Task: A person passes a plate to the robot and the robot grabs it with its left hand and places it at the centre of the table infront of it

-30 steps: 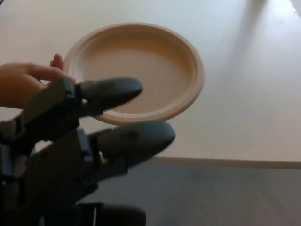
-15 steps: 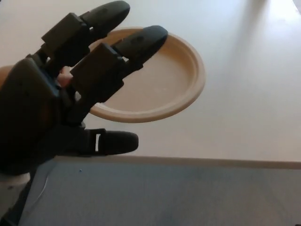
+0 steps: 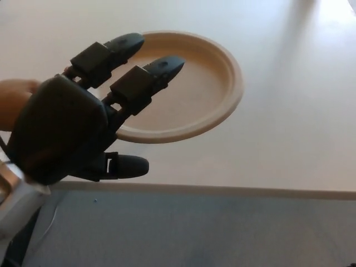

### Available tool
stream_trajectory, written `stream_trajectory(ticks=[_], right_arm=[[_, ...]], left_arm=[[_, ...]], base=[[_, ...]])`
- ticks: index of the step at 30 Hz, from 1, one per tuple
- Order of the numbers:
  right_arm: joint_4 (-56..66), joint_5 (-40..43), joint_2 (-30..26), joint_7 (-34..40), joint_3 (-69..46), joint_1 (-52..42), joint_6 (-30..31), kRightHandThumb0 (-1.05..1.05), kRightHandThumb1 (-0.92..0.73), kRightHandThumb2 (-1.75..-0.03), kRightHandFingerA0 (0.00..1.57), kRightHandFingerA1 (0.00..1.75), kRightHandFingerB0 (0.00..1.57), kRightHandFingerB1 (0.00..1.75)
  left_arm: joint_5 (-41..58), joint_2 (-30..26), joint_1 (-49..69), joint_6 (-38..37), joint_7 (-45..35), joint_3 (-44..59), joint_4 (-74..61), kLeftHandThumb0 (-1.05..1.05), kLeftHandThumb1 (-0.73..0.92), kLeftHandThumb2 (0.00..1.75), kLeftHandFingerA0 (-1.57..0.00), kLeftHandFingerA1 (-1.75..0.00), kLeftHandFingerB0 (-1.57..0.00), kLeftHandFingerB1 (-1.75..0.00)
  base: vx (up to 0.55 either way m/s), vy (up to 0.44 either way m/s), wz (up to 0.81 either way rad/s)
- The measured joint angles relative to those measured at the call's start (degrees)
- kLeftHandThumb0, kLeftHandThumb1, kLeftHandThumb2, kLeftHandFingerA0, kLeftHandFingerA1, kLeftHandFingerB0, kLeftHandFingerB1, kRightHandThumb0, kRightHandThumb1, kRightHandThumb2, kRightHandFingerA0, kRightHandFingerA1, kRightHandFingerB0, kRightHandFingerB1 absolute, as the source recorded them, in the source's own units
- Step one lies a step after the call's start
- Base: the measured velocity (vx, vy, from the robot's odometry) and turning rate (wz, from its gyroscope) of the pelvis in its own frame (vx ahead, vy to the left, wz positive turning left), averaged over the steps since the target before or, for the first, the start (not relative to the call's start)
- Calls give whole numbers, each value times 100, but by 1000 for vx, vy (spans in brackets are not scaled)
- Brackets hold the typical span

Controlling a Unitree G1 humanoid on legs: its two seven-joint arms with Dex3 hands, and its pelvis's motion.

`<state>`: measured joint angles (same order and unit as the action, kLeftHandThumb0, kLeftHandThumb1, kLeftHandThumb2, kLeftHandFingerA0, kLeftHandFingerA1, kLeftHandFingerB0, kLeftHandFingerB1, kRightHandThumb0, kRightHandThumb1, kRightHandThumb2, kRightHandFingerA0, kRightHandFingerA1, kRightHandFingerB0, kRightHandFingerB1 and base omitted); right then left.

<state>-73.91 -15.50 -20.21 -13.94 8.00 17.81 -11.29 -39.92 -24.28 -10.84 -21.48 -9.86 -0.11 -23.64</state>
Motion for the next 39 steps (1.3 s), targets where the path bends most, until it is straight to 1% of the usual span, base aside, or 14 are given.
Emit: stream_trajectory(ticks=[1,5,9,13,14,16,19,21,22,27,28,34,38,39], right_arm=[[0,6,-2,-19,-17,8,12,-67,-51,-90,36,66,14,51],[0,21,-12,-89,-64,22,32,-69,-52,-90,31,63,15,51],[3,15,-21,-116,-55,29,40,-69,-52,-90,34,64,15,50],[8,13,-30,-135,-50,33,42,-67,-53,-90,31,64,14,50],[10,14,-30,-143,-50,36,42,-66,-53,-90,29,62,13,49],[12,12,-32,-156,-49,37,42,-66,-52,-90,28,62,14,50],[12,12,-32,-157,-48,45,43,-67,-68,-60,25,56,19,39],[12,12,-32,-157,-47,63,43,-69,-68,-59,23,56,19,40],[12,12,-32,-158,-47,74,43,-71,-52,-90,26,60,14,49],[11,14,-32,-172,-55,108,42,-74,-52,-92,27,63,14,51],[11,14,-32,-175,-56,114,42,-74,-54,-95,44,69,14,50],[11,2,-35,-192,-32,223,40,-73,-75,-63,29,57,21,41],[11,-20,-38,-193,25,238,19,-76,-80,-65,38,59,24,41],[11,-23,-40,-192,37,238,16,-78,-82,-65,35,60,23,41]], left_arm=[[-99,-14,-32,61,-1,-75,153,-96,58,64,-1,-24,-2,-25],[-351,-89,-113,205,-3,-255,480,-84,49,93,-6,-16,-6,-16],[-661,-120,-235,314,49,-457,824,-91,45,78,-7,-24,-2,-17],[-991,-45,-489,490,215,-649,1232,-62,52,58,-12,-29,-2,-24],[-1061,-21,-547,533,270,-677,1315,-2,59,68,-12,-36,-2,-20],[-1232,66,-704,616,519,-766,1569,17,64,64,-14,-33,-7,-24],[-1355,157,-823,659,767,-829,1786,8,44,91,-7,-46,-1,-45],[-1439,212,-943,697,969,-871,1955,5,64,58,-21,-32,-12,-34],[-1504,251,-1012,736,1078,-898,2037,3,45,92,-12,-49,-11,-50],[-1661,487,-1237,876,1517,-1014,2369,3,45,94,-20,-53,-28,-54],[-1685,515,-1272,888,1599,-1035,2440,1,64,62,-38,-40,-54,-38],[-1855,646,-1573,1049,2137,-1197,2856,-13,57,59,-74,-43,-78,-47],[-1890,580,-1697,1049,2333,-1307,3004,-9,57,58,-94,-55,-94,-74],[-1898,567,-1703,1050,2357,-1324,3017,-7,61,59,-95,-59,-76,-115]], base=[[0,0,0],[0,0,0],[0,0,0],[0,0,0],[0,0,0],[0,0,0],[0,0,0],[0,0,0],[0,0,0],[0,0,0],[0,0,0],[0,0,0],[0,0,0],[0,0,0]])
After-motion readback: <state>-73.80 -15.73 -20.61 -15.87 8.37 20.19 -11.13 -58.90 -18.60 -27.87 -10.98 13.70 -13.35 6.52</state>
